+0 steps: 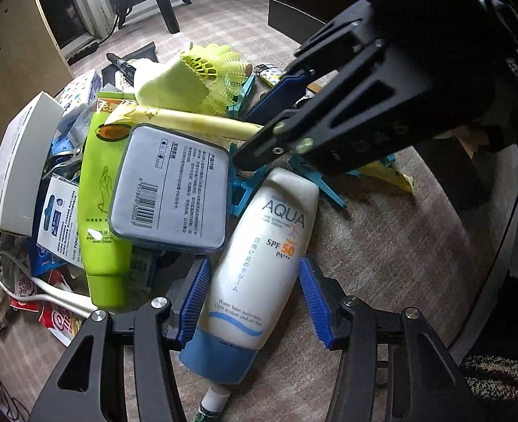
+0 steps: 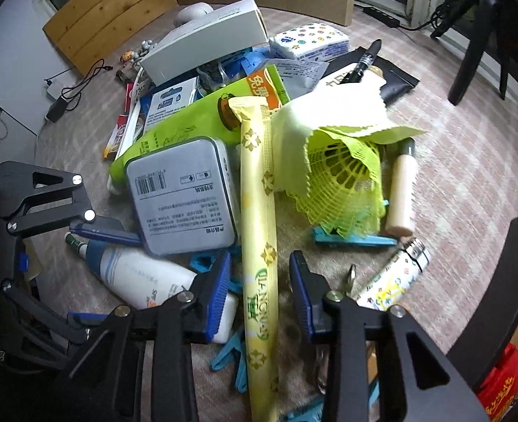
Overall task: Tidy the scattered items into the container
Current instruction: 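Grasp the AQUA sunscreen tube with the left tool while the right grasps the yellow tube, then lift the sunscreen tube and yellow tube and carry them toward the tray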
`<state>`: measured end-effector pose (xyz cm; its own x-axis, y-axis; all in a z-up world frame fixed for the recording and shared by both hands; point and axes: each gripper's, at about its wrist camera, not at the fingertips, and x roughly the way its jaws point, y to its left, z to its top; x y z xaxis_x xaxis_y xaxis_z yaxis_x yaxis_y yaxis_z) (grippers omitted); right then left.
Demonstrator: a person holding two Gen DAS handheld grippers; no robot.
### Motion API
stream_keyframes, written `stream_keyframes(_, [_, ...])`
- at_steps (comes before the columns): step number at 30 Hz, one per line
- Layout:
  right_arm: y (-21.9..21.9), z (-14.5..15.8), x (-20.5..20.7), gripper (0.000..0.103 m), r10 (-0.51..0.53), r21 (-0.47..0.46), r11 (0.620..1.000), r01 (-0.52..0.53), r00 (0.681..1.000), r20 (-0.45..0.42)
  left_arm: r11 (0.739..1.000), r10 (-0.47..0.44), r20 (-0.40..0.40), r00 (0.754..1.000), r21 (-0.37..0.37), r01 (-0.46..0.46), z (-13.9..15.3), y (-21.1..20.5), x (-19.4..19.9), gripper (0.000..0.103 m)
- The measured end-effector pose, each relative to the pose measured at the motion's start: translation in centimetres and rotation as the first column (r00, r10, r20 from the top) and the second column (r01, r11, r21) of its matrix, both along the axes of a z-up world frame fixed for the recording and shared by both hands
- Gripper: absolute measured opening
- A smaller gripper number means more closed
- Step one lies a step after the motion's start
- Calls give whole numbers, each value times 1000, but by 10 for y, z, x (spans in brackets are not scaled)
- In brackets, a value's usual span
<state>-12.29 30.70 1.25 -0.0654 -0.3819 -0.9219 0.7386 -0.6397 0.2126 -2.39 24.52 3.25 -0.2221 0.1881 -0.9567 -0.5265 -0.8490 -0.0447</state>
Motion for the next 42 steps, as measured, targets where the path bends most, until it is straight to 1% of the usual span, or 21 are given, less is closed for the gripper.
stream_keyframes(1, [-1,-1,1,23,1,-1,1000,-1,1000,2,1000,-2,8,1000,0,2,-1,0,1,50])
stream_keyframes(3, [-1,-1,2,19,-3,-7,1000,3,1000,4,1000,1,31,1000,8,-1,-5,0,3,51])
stream_keyframes(4, [-1,0,2,14,-9,-10,1000,9,1000,1,1000,3,35,999,11,-3,-6,-1,4,51])
stream_keyframes(12, [17,18,4,12,-60,-55,997,59,998,-14,1000,4,28,1000,25,-5,-1,6,19,48])
stream_keyframes(17, [36,37,8,11,-104,-105,989,100,994,-30,997,36,17,999,68,-37,14,6,28,47])
stream_keyframes(21, [46,52,11,11,-152,-142,979,144,987,-50,996,46,-19,999,79,-44,29,9,35,47])
stream_keyframes(24, [59,64,13,11,-189,-173,969,175,980,-65,993,57,-38,998,102,-53,41,13,37,47])
stream_keyframes(26, [69,72,15,11,-214,-190,962,196,974,-79,992,58,-53,997,113,-51,47,14,34,46])
stream_keyframes(27, [74,76,15,11,-225,-197,959,205,971,-85,992,48,-58,997,123,-41,53,13,14,46])
stream_keyframes(28, [79,80,15,11,-237,-202,956,214,967,-94,991,41,-64,997,128,-33,56,15,11,46])
stream_keyframes(30, [92,88,17,11,-265,-208,949,238,957,-116,991,35,-81,996,130,-25,53,21,18,44])
stream_keyframes(31, [98,92,17,11,-278,-214,945,248,953,-123,991,29,-85,996,134,-18,53,26,17,36])
stream_keyframes(32, [105,97,17,11,-293,-221,940,261,947,-128,991,22,-86,996,136,-11,49,28,4,21])
stream_keyframes(33, [113,101,18,11,-310,-227,934,276,941,-134,989,18,-83,996,145,-6,50,31,-3,18])
stream_keyframes(34, [120,105,18,11,-324,-231,930,287,936,-140,988,11,-81,997,153,1,53,30,-9,1])
stream_keyframes(38, [152,117,17,11,-387,-250,906,342,908,-159,988,-40,-110,993,144,55,61,50,-19,0])
stream_keyframes(42, [177,120,18,11,-438,-261,883,390,884,-162,989,-28,-100,995,143,43,57,60,-36,0])
